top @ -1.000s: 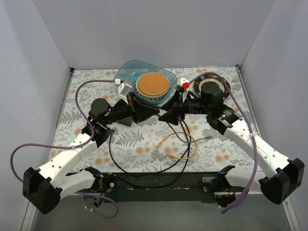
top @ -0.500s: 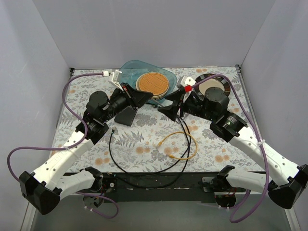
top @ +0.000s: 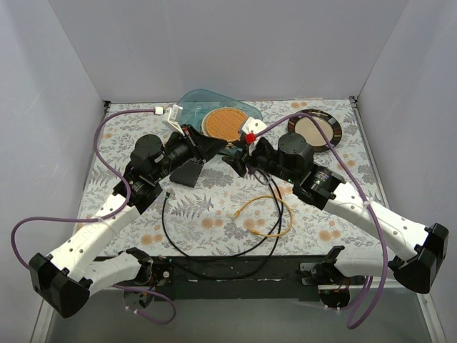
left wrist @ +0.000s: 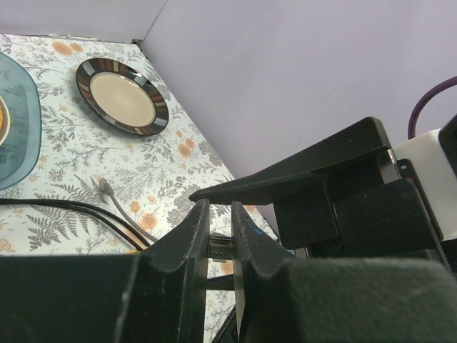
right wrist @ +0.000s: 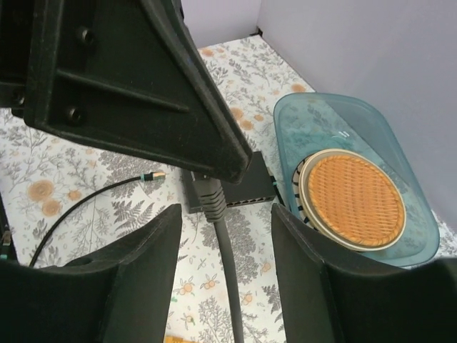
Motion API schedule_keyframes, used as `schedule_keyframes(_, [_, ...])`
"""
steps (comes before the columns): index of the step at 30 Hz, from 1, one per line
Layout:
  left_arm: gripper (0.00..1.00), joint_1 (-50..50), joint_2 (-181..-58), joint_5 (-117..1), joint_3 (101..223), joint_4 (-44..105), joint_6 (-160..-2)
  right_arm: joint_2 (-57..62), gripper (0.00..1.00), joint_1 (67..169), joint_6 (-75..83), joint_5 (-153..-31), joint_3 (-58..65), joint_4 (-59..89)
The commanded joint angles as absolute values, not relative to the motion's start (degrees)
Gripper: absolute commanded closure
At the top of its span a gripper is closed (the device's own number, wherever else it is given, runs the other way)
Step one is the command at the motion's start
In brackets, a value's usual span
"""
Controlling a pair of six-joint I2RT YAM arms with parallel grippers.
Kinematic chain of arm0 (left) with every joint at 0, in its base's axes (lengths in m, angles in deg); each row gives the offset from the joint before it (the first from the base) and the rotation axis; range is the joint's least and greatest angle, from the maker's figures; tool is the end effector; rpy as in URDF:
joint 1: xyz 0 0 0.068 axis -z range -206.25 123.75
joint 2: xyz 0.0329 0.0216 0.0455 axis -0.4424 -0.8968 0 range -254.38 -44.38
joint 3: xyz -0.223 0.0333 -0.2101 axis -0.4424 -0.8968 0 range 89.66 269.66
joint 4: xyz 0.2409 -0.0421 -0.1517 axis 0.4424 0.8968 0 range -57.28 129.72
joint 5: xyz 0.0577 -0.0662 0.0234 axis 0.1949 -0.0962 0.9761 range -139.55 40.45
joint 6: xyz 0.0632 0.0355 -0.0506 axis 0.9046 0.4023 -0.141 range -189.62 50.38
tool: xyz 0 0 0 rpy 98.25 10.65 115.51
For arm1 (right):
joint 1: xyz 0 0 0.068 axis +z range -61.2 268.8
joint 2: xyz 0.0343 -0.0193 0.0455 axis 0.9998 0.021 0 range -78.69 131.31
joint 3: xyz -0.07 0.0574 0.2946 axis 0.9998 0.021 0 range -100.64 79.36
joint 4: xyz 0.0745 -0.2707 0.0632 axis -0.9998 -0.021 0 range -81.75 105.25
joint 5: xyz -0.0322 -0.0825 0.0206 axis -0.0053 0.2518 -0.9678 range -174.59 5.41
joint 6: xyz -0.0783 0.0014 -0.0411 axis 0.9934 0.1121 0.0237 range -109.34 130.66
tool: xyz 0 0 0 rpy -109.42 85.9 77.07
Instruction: Insert the plug into the switch port
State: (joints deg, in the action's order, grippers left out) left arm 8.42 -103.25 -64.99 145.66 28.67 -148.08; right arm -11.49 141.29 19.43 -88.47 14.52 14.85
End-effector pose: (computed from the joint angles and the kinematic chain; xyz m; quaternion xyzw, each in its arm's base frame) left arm 0.2266 -0.1821 0.4200 -0.1695 0.6792 -0.6426 0.3116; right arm 0.1974 0.2658 0.4318 -0.3888 0.6107 0.2795 0.6307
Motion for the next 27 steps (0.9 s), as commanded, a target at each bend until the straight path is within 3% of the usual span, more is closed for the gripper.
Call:
schedule_keyframes(1, [1.00, 8.7, -103.5, -65.6, 148.1, 28.8, -148.0, -11.9, 0.43, 141.7, 20.9, -84.9, 12.7, 21.4])
schedule_keyframes(4, [1.00, 8.7, -103.6, -65.8, 148.1, 28.9, -147.9, -11.8, 0.55, 141.7, 21.1, -85.0, 13.1, 22.4])
schedule_keyframes(7, [1.00, 8.7, -103.7, -65.9, 148.1, 28.8, -147.9, -11.2, 0.76, 141.8, 21.2, -86.0, 12.9, 22.9])
schedule_keyframes(8, [1.00, 8.7, -103.7, -66.0, 148.1, 28.9, -147.8, -10.6, 0.89, 141.8, 21.4, -86.3, 12.4, 22.6])
schedule_keyframes(9, [1.00, 8.7, -103.6, -66.1, 148.1, 28.7, -147.8, -10.2, 0.95, 141.8, 21.7, -86.6, 12.1, 21.8])
schedule_keyframes(12, [0.99, 8.7, -103.3, -66.7, 147.8, 28.2, -146.8, -9.3, 0.99, 141.8, 22.5, -88.0, 11.0, 19.8])
schedule_keyframes(13, [0.92, 8.7, -103.0, -67.0, 147.6, 27.9, -146.4, -9.3, 0.99, 141.8, 22.7, -88.9, 10.9, 19.6])
schedule_keyframes(14, [0.78, 8.7, -102.7, -67.4, 147.3, 27.2, -145.9, -9.3, 0.99, 141.7, 23.0, -89.4, 10.8, 19.3])
schedule_keyframes(15, [0.60, 8.7, -102.0, -68.1, 147.0, 26.7, -144.0, -9.2, 0.99, 141.7, 23.4, -89.7, 10.3, 18.6])
schedule_keyframes(16, [0.29, 8.7, -101.6, -69.1, 146.4, 26.3, -142.9, -9.1, 0.99, 141.7, 23.9, -90.2, 9.9, 16.9])
schedule_keyframes(17, [0.12, 8.7, -101.2, -69.5, 146.0, 26.3, -141.9, -8.6, 0.99, 141.2, 24.2, -91.3, 9.3, 15.8])
schedule_keyframes(18, [0.02, 8.7, -100.5, -69.8, 145.6, 26.1, -140.7, -8.2, 0.99, 140.7, 24.3, -92.3, 8.1, 15.3])
schedule_keyframes(27, [0.02, 8.7, -95.4, -68.4, 140.6, 25.4, -131.4, -3.4, 0.99, 126.0, 19.5, -128.4, 4.3, 7.6])
